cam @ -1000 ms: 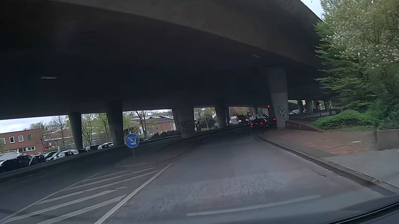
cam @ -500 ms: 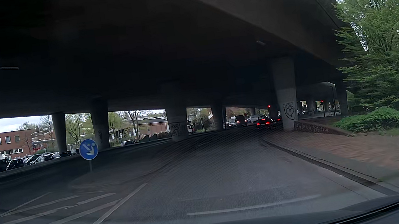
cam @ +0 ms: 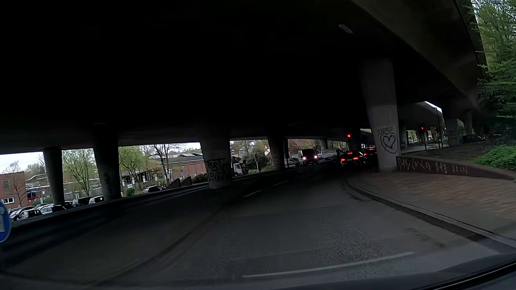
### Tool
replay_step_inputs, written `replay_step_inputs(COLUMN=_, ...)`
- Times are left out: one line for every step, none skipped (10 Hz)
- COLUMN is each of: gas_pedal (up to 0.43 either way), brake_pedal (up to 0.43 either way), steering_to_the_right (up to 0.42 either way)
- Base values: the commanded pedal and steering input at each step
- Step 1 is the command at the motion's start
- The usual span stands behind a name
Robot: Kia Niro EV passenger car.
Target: Follow the waypoints while adhering to traffic rules and regulations
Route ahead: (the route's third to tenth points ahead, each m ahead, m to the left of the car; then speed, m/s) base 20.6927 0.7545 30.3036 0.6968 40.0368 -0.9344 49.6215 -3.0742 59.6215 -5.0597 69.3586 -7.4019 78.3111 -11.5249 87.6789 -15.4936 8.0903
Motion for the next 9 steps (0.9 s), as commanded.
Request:
replay_step_inputs(gas_pedal=0.059, brake_pedal=0.000, steering_to_the_right=0.012)
replay_step_inputs(gas_pedal=0.059, brake_pedal=0.006, steering_to_the_right=0.012)
replay_step_inputs(gas_pedal=0.059, brake_pedal=0.000, steering_to_the_right=0.012)
replay_step_inputs(gas_pedal=0.059, brake_pedal=0.000, steering_to_the_right=0.012)
replay_step_inputs(gas_pedal=0.059, brake_pedal=0.006, steering_to_the_right=0.013)
replay_step_inputs(gas_pedal=0.059, brake_pedal=0.000, steering_to_the_right=0.014)
replay_step_inputs(gas_pedal=0.047, brake_pedal=0.006, steering_to_the_right=0.015)
replay_step_inputs(gas_pedal=0.028, brake_pedal=0.000, steering_to_the_right=0.020)
replay_step_inputs(gas_pedal=0.028, brake_pedal=0.000, steering_to_the_right=0.025)
